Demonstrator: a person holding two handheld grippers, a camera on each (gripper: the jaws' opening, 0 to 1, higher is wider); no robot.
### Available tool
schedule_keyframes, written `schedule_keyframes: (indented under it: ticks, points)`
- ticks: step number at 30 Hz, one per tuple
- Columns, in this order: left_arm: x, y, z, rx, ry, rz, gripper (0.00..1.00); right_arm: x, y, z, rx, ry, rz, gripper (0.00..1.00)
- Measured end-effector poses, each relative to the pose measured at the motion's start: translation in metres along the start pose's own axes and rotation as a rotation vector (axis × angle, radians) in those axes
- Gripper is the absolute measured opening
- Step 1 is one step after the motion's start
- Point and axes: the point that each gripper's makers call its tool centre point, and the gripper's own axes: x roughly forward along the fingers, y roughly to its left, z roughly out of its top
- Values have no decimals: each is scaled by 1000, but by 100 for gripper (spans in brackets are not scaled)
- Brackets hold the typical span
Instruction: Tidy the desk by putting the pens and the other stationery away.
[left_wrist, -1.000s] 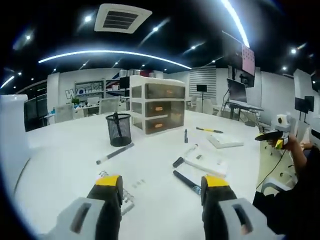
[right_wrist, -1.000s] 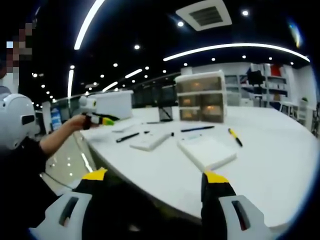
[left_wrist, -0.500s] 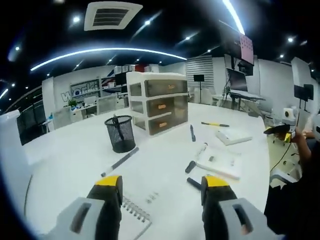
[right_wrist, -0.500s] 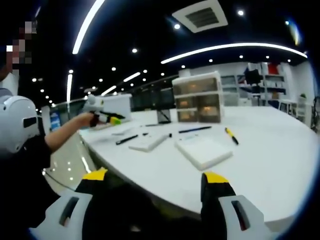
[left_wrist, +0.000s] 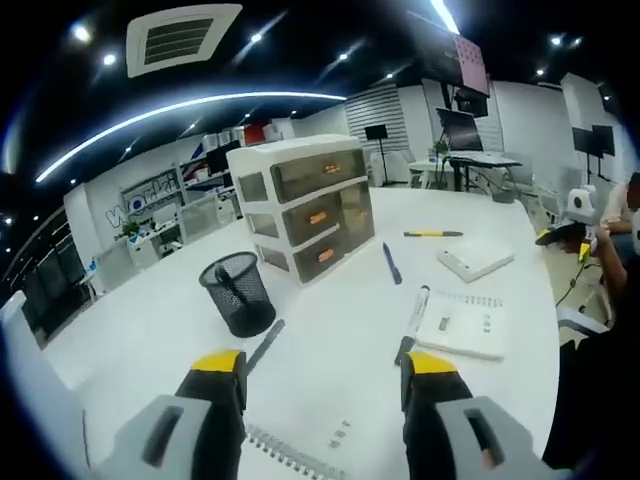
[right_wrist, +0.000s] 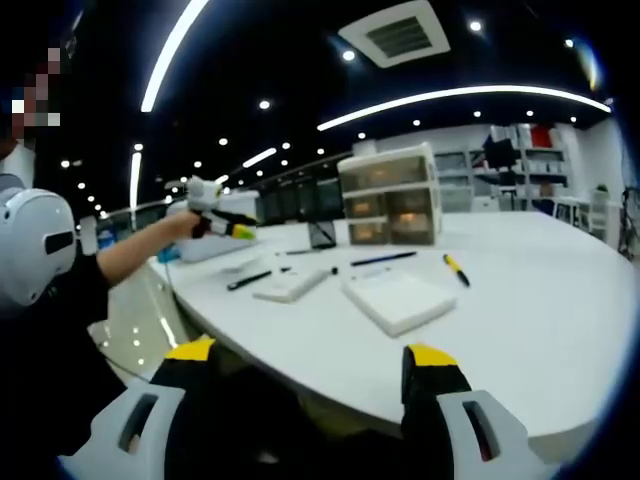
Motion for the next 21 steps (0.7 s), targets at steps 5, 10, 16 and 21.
schedule_keyframes:
  ticks: [5,10,16,21]
  points:
    - [14,12,4,18,38,-4,62,-5,-6,0,-24,14,-29,70]
    - [28,20,-5,42,104,-15,61,-8,-9,2,-28,10,-39,70]
    - [43,25,-13,86,177,-32,60,-9,-10,2,-31,13,-45,70]
    - [56,27,-16,146,225,-87,59,-9,-11,2,-40,18,-49,70]
